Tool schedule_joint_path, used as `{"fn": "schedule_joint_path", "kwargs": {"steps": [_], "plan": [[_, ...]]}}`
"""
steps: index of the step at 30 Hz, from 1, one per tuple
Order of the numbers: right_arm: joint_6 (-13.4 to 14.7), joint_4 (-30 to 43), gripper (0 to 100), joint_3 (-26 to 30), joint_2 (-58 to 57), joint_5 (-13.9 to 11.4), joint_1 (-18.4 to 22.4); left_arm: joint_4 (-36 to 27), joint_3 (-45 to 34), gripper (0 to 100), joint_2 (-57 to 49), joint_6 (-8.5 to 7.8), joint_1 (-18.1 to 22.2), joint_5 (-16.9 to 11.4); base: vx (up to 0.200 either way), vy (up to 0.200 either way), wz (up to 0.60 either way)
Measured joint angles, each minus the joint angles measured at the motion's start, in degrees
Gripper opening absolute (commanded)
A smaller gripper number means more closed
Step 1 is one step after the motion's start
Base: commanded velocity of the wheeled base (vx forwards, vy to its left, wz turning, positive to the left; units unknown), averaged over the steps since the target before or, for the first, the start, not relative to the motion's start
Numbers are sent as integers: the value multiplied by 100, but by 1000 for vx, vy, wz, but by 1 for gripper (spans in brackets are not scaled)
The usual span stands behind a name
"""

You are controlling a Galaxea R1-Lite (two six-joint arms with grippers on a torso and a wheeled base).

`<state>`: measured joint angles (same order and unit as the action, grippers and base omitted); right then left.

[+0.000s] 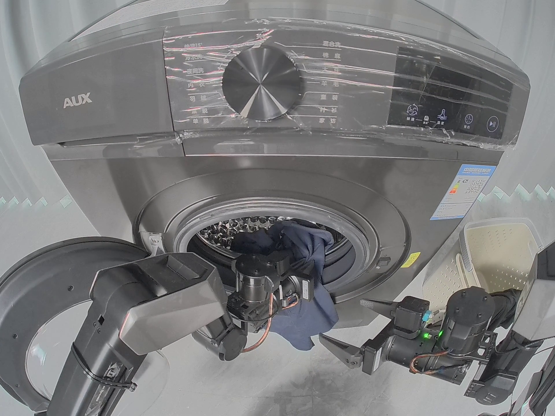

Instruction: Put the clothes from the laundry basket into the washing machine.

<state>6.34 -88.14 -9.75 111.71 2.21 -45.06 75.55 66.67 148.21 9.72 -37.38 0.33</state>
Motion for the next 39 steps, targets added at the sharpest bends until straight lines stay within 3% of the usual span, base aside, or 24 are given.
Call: {"fn": "schedule_joint_path", "kwargs": {"steps": [4, 11, 18, 19, 28, 39], "plan": [[0, 0, 100, -6, 0, 0, -1, 139, 89, 0, 5, -1, 87, 139, 0, 0, 0], [0, 0, 100, -27, 0, 0, -15, 246, 861, 0, 18, -80, 430, 638, 0, 0, 0], [0, 0, 100, -48, 0, 0, -20, 249, 1681, 0, 52, -157, 817, 805, 0, 0, 0], [0, 0, 100, -50, 0, 0, -20, 251, 1718, 100, 57, -162, 847, 814, 0, 0, 0], [0, 1, 100, -52, 2, 0, -11, 273, 1447, 100, 30, -165, 861, 761, 0, 0, 0], [0, 0, 100, -52, 27, 0, -4, 254, -396, 100, -380, -213, 478, 249, 0, 0, 0]]}}
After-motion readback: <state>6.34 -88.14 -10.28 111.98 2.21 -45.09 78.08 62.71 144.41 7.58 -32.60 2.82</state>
